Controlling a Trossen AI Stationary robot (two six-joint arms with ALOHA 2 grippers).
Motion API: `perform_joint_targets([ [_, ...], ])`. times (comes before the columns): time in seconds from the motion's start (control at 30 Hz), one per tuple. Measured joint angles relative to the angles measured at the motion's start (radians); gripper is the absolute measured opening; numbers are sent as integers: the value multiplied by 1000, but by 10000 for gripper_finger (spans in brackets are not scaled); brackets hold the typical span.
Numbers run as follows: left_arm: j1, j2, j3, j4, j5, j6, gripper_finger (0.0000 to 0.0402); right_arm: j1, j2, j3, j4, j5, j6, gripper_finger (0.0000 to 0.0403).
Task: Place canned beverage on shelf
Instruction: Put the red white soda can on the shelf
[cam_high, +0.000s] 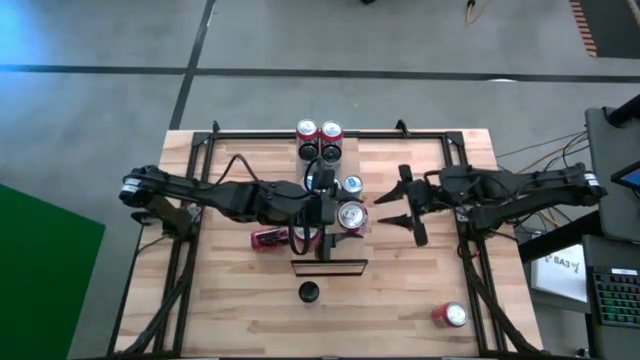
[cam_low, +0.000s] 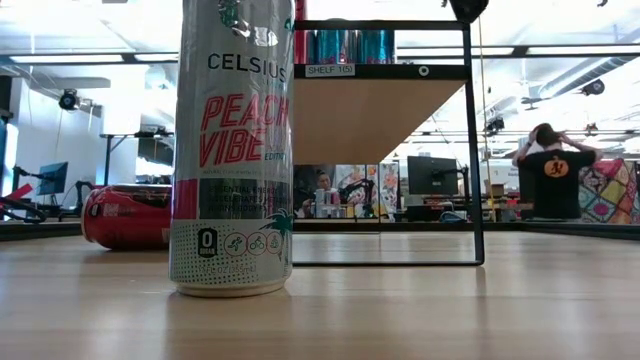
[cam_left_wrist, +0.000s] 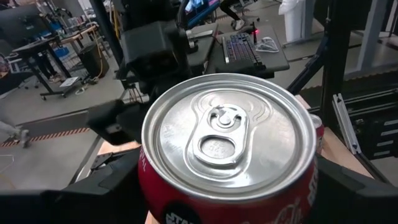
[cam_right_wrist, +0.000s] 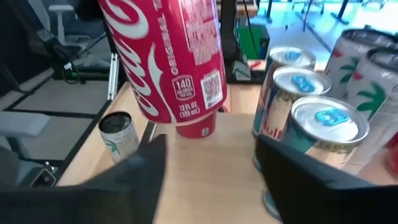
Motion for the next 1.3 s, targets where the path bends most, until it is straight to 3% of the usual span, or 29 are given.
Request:
perform_joint_targets([
  [0.17,2,0,0,-4,0,0,286,0,31,11,11,-1,-73,343],
  [0.27,4,0,0,-6,0,0,286,0,46,30,11,-30,-101,377],
  [0.5,7,18,0,-2,-2,4,286,0,91,74,36,-107,-134,384],
  [1.17,14,40,0,28,-1,35,286,0,259,174,53,-125,-252,384],
  [1.3,14,40,0,28,-1,35,286,0,274,189,56,-131,-268,363],
])
